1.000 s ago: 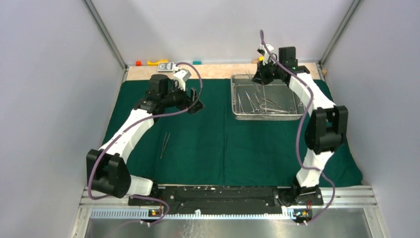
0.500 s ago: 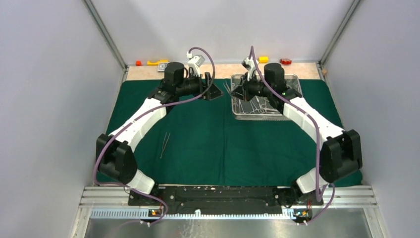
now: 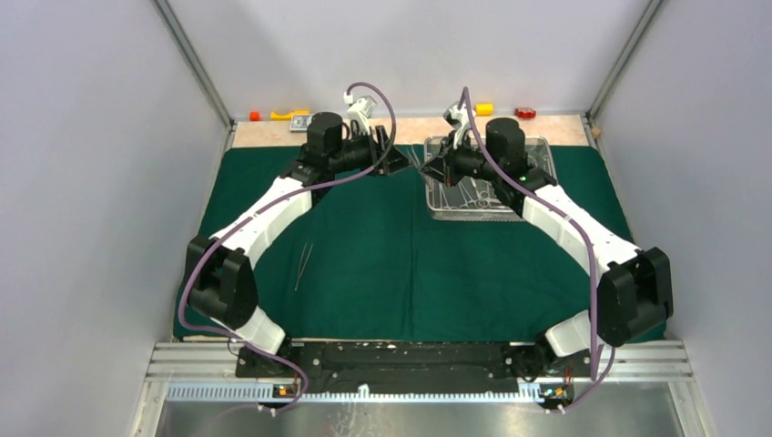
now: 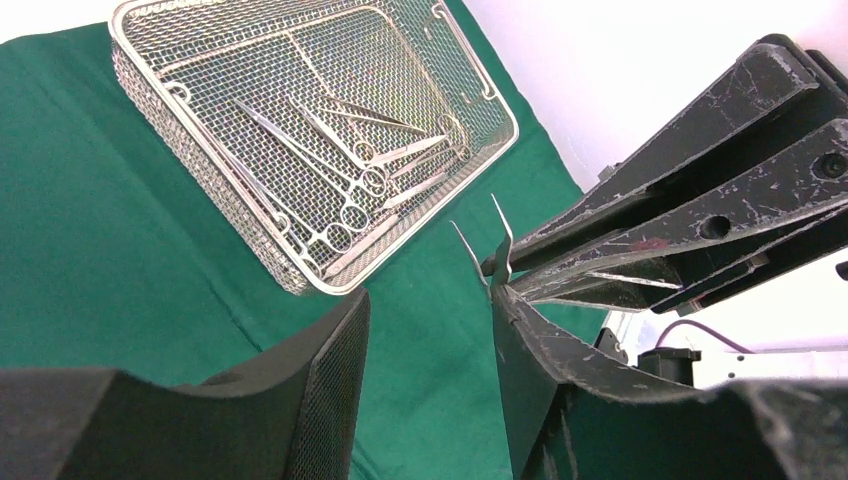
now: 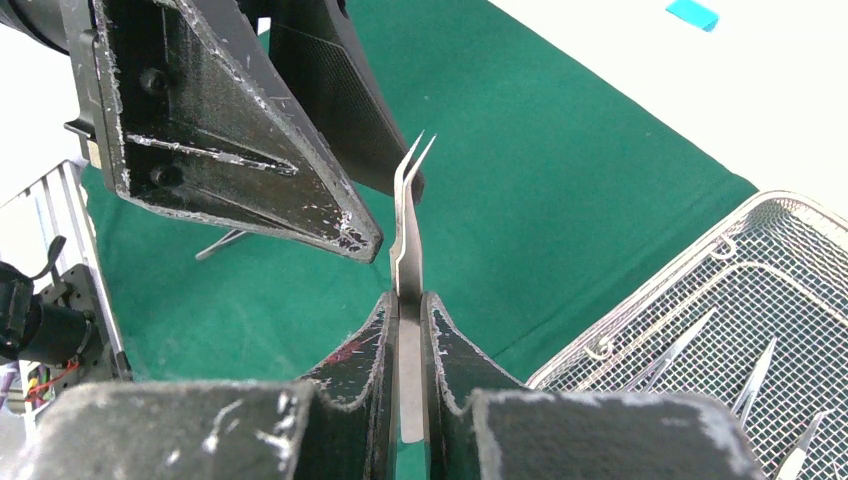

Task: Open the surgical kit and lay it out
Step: Place the medical item in the surgical kit.

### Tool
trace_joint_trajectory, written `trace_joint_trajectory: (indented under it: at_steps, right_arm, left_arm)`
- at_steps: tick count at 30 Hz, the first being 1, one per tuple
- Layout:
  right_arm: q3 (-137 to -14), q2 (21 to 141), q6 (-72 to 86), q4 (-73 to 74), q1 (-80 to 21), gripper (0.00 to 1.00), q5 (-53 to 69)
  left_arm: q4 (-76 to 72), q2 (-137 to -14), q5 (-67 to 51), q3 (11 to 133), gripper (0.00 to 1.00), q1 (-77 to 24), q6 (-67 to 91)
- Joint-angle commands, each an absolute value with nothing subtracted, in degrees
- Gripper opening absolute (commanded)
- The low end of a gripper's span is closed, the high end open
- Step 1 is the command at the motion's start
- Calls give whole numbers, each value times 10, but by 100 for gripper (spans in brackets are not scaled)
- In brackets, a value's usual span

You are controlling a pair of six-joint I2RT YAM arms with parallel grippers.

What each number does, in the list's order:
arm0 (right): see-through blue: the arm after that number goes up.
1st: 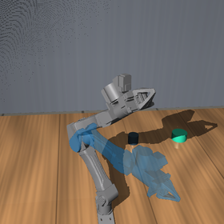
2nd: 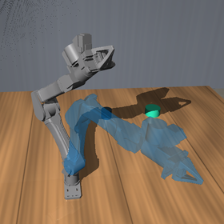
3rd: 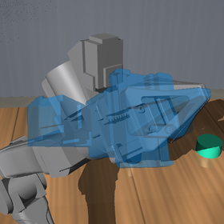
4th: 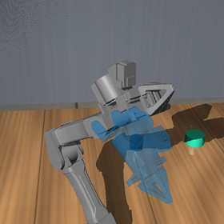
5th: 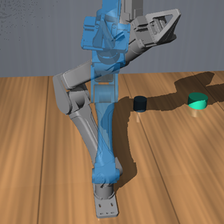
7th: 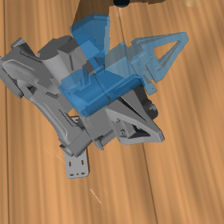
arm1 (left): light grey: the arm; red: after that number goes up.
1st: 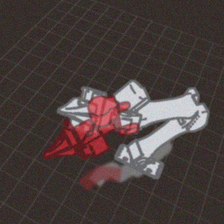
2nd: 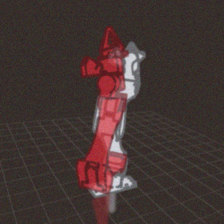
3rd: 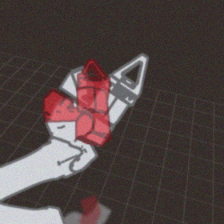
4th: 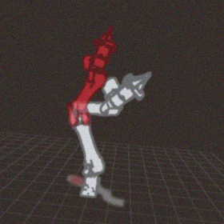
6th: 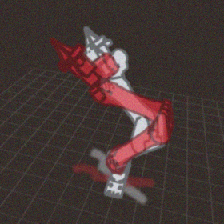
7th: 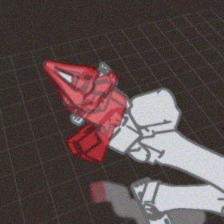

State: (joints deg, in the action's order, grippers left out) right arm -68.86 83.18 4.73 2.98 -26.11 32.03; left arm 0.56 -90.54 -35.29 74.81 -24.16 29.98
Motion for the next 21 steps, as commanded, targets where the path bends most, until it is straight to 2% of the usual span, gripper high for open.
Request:
trace_joint_trajectory:
  at_steps: [1, 21]
  right_arm:
    - [-689, 824, 47, 4, -268, 0, 318]
    - [-686, 832, 36, 6, -274, 0, 311]
  left_arm:
    - [-35, -908, -348, 767, 53, -244, 310]
    - [-49, -944, -362, 800, 41, -244, 344]
